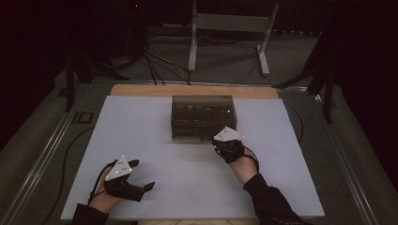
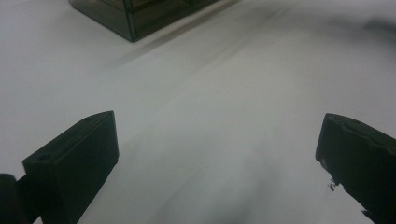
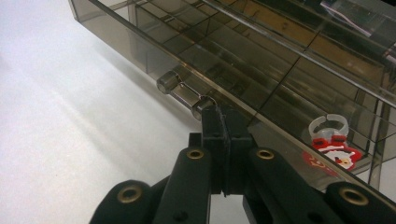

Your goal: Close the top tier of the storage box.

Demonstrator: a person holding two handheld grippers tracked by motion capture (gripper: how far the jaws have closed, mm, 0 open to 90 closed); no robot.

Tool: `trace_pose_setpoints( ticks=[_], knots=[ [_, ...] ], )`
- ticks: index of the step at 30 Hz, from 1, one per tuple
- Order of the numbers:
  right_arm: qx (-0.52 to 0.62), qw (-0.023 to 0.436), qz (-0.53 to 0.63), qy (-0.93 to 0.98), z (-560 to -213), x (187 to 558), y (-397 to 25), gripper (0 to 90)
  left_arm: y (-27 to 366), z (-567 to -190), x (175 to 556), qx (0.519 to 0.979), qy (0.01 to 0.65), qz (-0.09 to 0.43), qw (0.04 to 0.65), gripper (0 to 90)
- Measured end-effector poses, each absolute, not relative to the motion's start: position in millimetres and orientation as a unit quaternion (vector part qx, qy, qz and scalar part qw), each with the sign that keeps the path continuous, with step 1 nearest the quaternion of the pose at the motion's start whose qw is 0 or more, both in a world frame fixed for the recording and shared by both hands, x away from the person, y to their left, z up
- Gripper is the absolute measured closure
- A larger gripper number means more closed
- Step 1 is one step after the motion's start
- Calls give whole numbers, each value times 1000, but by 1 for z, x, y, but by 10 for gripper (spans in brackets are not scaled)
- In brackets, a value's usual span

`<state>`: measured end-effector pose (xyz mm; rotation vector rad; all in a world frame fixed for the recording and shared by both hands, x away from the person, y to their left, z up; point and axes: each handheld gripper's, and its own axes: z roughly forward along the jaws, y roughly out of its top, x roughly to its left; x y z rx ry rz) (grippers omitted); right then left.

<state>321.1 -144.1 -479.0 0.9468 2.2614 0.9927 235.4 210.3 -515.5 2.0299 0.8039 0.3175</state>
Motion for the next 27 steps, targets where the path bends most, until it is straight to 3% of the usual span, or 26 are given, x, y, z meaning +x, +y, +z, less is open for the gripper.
trace_pose_setpoints(
  ticks=[27],
  knots=[
    [352,246,360,828,-479,329,-144,900,210,-515,235,821,325,129,451,1]
  ],
)
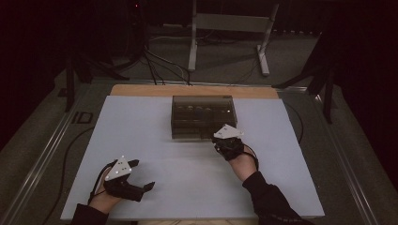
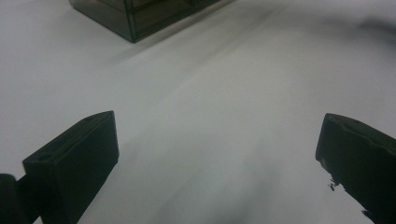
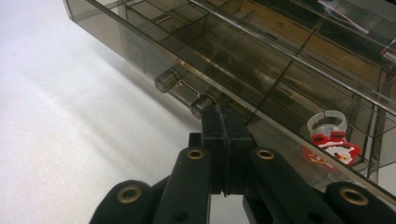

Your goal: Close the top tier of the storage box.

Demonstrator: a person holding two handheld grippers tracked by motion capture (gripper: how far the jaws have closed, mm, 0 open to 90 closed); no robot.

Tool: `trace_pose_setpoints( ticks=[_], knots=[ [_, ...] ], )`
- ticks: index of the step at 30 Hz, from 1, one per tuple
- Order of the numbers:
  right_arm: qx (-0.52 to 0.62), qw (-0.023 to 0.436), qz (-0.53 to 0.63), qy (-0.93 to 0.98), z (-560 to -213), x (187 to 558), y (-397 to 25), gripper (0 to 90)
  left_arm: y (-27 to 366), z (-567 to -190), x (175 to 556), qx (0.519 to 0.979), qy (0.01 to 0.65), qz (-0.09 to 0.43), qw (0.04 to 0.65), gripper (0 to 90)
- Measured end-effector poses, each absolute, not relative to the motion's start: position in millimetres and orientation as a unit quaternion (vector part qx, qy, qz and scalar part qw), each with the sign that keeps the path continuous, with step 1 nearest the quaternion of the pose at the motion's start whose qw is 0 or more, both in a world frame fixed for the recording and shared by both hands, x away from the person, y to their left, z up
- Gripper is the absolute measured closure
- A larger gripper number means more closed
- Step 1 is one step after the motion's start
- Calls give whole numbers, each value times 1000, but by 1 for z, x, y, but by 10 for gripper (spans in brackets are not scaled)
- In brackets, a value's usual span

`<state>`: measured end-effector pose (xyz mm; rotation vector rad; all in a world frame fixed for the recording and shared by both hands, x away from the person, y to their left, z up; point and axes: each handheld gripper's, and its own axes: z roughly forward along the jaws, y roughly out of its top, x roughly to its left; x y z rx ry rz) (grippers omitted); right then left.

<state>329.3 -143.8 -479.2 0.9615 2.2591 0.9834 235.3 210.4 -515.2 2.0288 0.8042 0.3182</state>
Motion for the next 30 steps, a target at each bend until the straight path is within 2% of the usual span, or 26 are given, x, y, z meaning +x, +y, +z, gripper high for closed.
trace_pose_setpoints(
  ticks=[30],
  knots=[
    [359,247,355,827,-480,339,-141,900,210,-515,235,821,325,130,451,1]
  ],
)
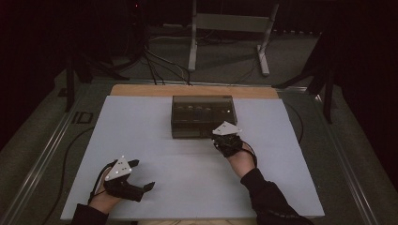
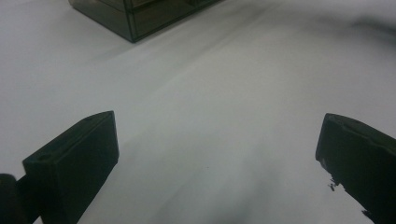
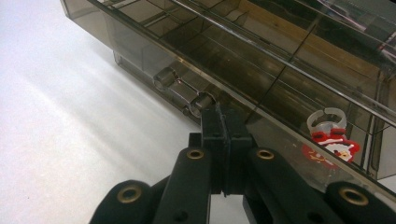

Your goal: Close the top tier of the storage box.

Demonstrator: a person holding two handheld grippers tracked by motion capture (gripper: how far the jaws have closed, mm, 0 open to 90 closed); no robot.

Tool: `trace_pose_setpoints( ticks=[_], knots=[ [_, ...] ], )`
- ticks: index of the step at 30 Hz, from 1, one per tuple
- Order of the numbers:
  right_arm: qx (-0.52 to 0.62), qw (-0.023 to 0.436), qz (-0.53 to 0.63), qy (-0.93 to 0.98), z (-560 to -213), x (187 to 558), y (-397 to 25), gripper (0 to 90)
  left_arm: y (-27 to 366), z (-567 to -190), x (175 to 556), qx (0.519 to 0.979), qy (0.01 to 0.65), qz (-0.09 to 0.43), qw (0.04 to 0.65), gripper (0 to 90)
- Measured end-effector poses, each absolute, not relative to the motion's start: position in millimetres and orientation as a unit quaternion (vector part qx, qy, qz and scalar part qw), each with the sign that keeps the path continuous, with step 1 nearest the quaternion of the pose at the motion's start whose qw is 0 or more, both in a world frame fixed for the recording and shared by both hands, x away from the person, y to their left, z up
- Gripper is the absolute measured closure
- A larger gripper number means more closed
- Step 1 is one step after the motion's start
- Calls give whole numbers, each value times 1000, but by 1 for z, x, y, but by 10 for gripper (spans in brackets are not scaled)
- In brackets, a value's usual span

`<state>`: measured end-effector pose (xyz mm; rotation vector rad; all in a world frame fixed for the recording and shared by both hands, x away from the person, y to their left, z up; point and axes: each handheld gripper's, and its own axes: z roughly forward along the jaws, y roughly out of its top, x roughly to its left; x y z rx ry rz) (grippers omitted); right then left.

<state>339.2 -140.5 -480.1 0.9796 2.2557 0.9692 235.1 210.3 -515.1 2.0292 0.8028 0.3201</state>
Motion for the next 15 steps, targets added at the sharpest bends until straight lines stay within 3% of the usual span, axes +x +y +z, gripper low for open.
trace_pose_setpoints(
  ticks=[15],
  knots=[
    [364,249,352,826,-481,346,-139,900,210,-515,235,822,325,130,450,1]
  ],
)
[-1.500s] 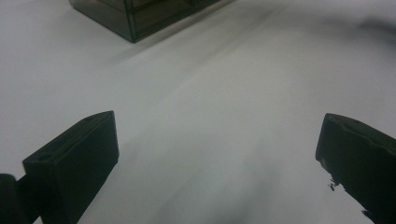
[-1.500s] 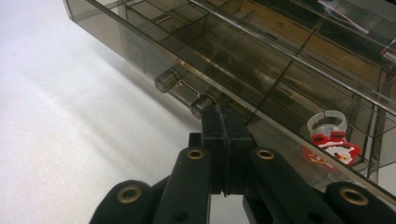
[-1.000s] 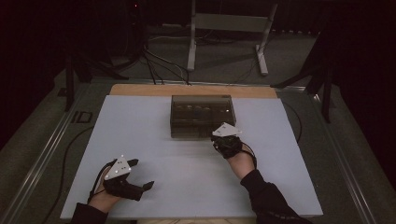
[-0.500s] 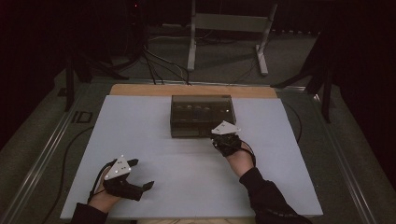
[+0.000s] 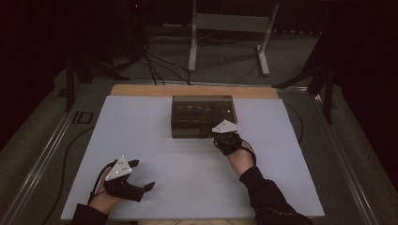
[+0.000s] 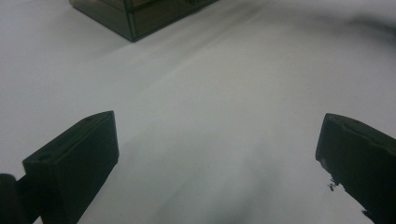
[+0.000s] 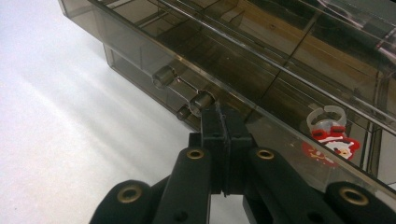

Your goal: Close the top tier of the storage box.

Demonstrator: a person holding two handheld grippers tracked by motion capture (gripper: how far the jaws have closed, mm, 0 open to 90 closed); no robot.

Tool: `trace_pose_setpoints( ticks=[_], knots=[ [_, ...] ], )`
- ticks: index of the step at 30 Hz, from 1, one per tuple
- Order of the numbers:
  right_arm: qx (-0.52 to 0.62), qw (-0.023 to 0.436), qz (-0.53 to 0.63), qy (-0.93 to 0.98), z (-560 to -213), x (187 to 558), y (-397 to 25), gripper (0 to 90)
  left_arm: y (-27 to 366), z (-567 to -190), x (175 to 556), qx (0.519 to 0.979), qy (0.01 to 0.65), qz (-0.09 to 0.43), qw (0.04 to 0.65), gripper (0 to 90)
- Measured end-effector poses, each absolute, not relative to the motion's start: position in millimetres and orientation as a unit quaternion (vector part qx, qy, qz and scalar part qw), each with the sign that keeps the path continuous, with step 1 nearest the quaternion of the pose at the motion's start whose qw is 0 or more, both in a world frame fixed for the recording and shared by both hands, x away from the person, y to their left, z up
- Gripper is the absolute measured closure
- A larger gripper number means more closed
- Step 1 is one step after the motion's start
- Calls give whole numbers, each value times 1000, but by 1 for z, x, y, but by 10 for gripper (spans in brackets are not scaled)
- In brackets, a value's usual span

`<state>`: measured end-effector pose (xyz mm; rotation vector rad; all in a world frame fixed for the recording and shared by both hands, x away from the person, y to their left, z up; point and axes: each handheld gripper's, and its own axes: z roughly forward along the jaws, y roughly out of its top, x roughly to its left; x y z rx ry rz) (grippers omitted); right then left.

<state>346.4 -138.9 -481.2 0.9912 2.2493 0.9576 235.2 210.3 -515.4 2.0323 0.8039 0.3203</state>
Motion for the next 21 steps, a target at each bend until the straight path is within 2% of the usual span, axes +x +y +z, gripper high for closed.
trace_pose_setpoints(
  ticks=[21],
  knots=[
    [371,252,342,826,-482,359,-136,900,210,-515,235,822,323,130,451,1]
  ],
)
